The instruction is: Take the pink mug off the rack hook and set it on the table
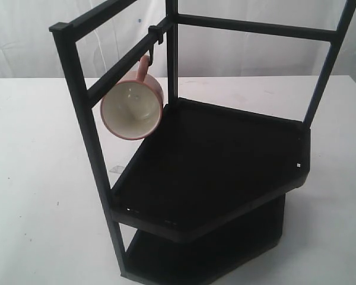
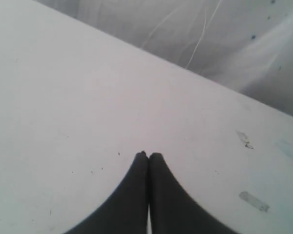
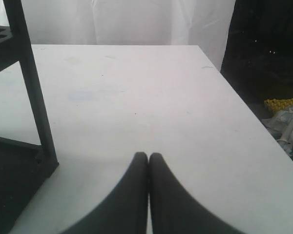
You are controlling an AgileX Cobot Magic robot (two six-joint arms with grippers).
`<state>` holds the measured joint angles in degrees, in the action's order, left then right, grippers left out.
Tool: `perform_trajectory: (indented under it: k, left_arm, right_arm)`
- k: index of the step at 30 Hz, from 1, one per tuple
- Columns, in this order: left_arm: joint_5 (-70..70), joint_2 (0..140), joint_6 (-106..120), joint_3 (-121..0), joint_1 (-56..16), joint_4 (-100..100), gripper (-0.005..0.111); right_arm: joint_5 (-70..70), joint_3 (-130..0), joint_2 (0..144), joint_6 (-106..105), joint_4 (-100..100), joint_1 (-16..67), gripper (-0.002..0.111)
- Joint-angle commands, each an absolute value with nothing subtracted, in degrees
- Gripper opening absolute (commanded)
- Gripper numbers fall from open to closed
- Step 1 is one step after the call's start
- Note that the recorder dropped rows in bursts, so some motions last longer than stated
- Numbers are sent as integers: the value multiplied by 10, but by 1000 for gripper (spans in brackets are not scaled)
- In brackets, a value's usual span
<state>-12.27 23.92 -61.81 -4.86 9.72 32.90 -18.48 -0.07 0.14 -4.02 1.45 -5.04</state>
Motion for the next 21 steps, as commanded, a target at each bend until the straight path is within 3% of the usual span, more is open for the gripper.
perform_trajectory:
  k: [1,4,8,12,15,21]
  left_arm:
    - [-126,357,-866,-118,71,669,0]
    - [-175,448,-1104,-185,66,983,0]
    - [-275,568,-1146,-263,66,999,0]
    - [-286,635,-1092,-315,66,999,0]
    - [-215,648,-1020,-328,66,999,0]
    - [89,664,-999,-294,66,988,0]
  right_arm:
    - [-180,0,0,-41,18,-51,0]
    - [-180,0,0,-41,18,-51,0]
    - [-180,0,0,-41,18,-51,0]
    - [-180,0,0,-41,18,-51,0]
    - [-180,0,0,-41,18,-51,0]
    - [-180,0,0,-41,18,-51,0]
